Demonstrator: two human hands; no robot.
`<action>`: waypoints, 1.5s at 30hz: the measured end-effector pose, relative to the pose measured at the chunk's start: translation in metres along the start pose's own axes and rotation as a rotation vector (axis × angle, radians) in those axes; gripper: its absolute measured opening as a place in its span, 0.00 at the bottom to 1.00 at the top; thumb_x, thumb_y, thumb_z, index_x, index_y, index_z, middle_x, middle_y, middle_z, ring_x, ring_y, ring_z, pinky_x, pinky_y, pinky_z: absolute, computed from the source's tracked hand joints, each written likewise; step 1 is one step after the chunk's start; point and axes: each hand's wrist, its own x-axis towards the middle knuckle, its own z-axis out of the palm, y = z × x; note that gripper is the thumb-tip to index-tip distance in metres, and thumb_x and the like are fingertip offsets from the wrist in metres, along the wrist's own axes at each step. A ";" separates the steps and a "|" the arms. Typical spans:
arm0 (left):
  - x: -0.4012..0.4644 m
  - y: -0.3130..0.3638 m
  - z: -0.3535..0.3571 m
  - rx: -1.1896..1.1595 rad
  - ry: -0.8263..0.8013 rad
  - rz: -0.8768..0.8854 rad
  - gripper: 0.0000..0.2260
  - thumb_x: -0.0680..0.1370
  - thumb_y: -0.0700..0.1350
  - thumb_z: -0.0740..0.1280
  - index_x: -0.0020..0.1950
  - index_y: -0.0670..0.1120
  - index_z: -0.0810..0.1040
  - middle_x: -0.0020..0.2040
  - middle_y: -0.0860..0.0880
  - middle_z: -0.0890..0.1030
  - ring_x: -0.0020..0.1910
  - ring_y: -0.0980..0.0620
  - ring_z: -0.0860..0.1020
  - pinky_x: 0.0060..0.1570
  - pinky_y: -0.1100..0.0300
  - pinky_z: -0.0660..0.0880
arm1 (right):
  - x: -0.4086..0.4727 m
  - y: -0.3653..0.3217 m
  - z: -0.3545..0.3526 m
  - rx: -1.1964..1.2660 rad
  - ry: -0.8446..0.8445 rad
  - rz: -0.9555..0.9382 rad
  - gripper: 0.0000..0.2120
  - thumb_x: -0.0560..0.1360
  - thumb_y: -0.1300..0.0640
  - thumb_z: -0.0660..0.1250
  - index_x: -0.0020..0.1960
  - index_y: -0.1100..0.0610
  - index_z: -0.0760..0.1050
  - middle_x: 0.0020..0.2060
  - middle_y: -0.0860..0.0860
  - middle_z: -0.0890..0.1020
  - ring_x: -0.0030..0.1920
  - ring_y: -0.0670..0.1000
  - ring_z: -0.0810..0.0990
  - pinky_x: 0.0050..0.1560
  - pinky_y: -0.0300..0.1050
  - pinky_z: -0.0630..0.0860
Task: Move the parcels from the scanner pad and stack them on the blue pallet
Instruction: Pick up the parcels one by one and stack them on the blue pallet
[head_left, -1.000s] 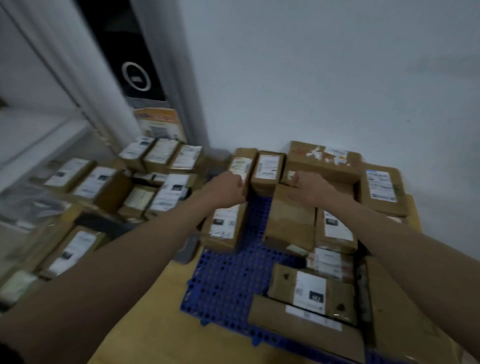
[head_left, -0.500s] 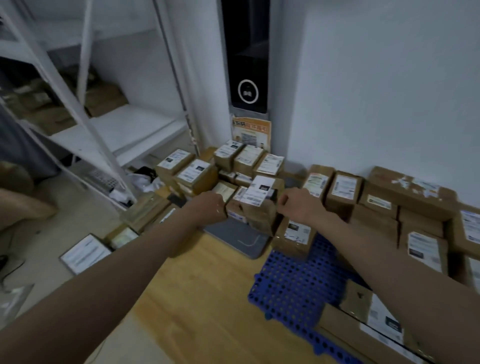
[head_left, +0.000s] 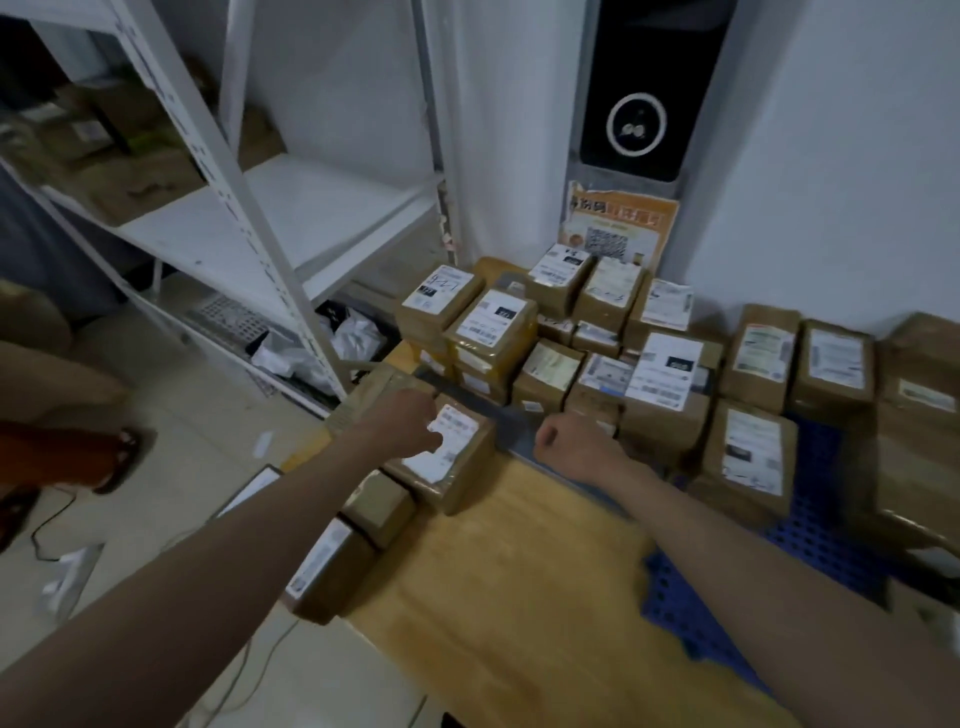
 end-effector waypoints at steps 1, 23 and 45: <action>0.000 -0.013 0.004 0.007 -0.013 -0.012 0.18 0.76 0.52 0.68 0.61 0.44 0.75 0.58 0.47 0.76 0.52 0.49 0.74 0.46 0.60 0.68 | 0.005 -0.009 0.013 0.016 -0.018 0.018 0.08 0.76 0.58 0.64 0.42 0.61 0.77 0.39 0.56 0.81 0.40 0.53 0.80 0.40 0.50 0.78; 0.040 -0.040 0.079 -0.110 -0.141 -0.183 0.30 0.74 0.46 0.71 0.71 0.41 0.61 0.66 0.41 0.68 0.63 0.42 0.72 0.58 0.54 0.71 | 0.073 -0.056 0.151 0.498 -0.036 0.503 0.19 0.79 0.56 0.63 0.67 0.63 0.67 0.60 0.60 0.77 0.48 0.60 0.83 0.43 0.52 0.83; 0.012 0.056 0.075 -0.206 -0.271 0.090 0.43 0.62 0.49 0.82 0.69 0.41 0.62 0.66 0.44 0.73 0.64 0.45 0.73 0.59 0.53 0.75 | -0.042 0.016 0.074 0.490 -0.074 0.398 0.33 0.69 0.59 0.76 0.69 0.59 0.65 0.56 0.56 0.80 0.44 0.50 0.80 0.49 0.49 0.81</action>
